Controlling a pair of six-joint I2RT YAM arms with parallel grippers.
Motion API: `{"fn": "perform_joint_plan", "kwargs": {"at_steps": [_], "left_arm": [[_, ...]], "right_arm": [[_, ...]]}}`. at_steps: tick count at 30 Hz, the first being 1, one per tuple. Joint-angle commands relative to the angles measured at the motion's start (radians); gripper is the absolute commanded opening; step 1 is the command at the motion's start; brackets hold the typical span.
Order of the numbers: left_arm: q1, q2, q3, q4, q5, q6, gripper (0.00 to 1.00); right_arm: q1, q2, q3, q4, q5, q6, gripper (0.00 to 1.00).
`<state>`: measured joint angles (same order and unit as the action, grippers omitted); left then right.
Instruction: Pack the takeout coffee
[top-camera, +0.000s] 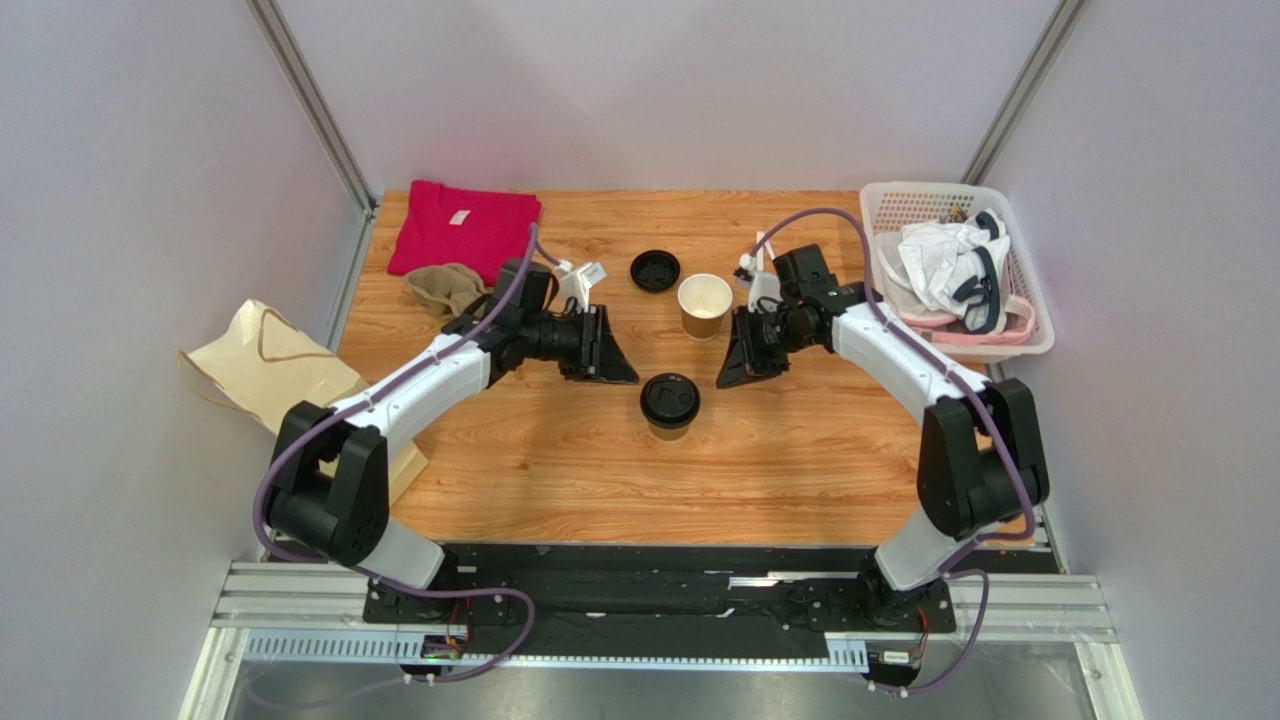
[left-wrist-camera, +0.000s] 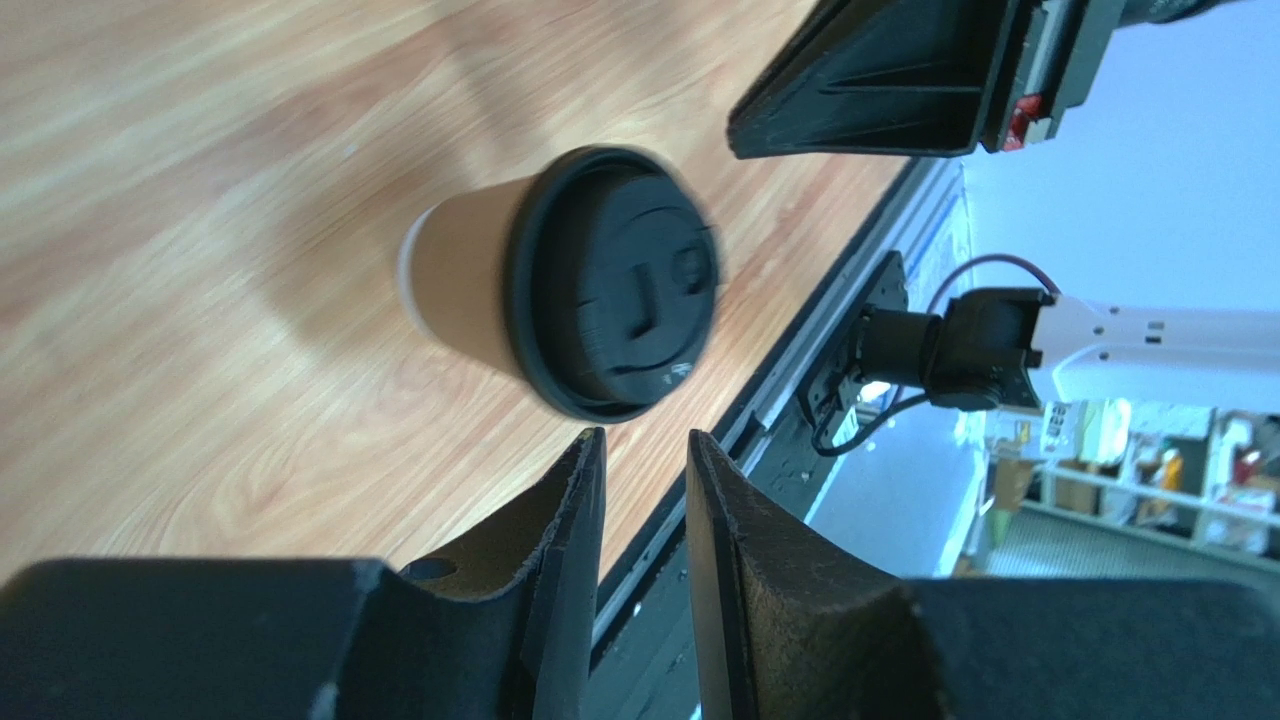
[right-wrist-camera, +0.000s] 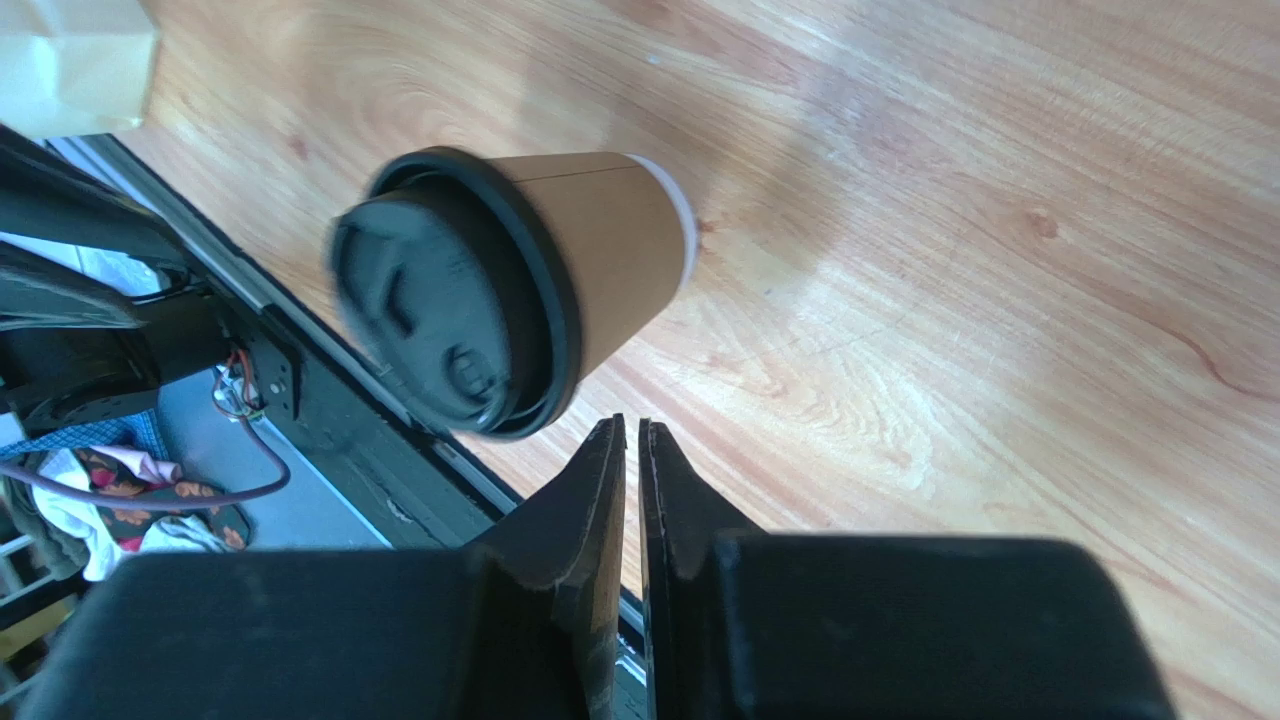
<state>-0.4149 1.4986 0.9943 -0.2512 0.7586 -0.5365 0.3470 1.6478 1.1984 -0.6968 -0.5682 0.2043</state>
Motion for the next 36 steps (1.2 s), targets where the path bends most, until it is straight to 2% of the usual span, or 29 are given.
{"fn": "perform_joint_plan", "kwargs": {"at_steps": [1, 6, 10, 13, 23, 30, 36], "left_arm": [[-0.059, -0.028, 0.059, 0.024, 0.053, 0.046, 0.33], [-0.139, 0.028, 0.119, 0.090, 0.079, -0.003, 0.30], [-0.153, 0.098, 0.124, 0.191, 0.100, -0.077, 0.28], [-0.159, 0.149, 0.119, 0.207, 0.110, -0.092, 0.26], [-0.157, 0.265, 0.139, 0.129, 0.074, -0.076, 0.24], [-0.156, 0.278, 0.144, 0.089, 0.039, -0.056, 0.22], [-0.156, 0.290, 0.159, 0.064, 0.036, -0.043, 0.22]], "right_arm": [[0.017, -0.143, 0.050, -0.021, -0.001, 0.001, 0.12], [0.027, -0.154, 0.023, -0.021, -0.042, 0.050, 0.12], [0.033, -0.138, 0.000, -0.001, -0.048, 0.064, 0.11], [0.040, -0.135, 0.000, 0.002, -0.038, 0.066, 0.11], [0.096, -0.178, 0.053, -0.076, 0.203, 0.060, 0.14], [0.133, -0.192, 0.107, -0.116, 0.255, 0.049, 0.15], [0.147, -0.152, 0.101, -0.083, 0.243, 0.050, 0.15]]}}
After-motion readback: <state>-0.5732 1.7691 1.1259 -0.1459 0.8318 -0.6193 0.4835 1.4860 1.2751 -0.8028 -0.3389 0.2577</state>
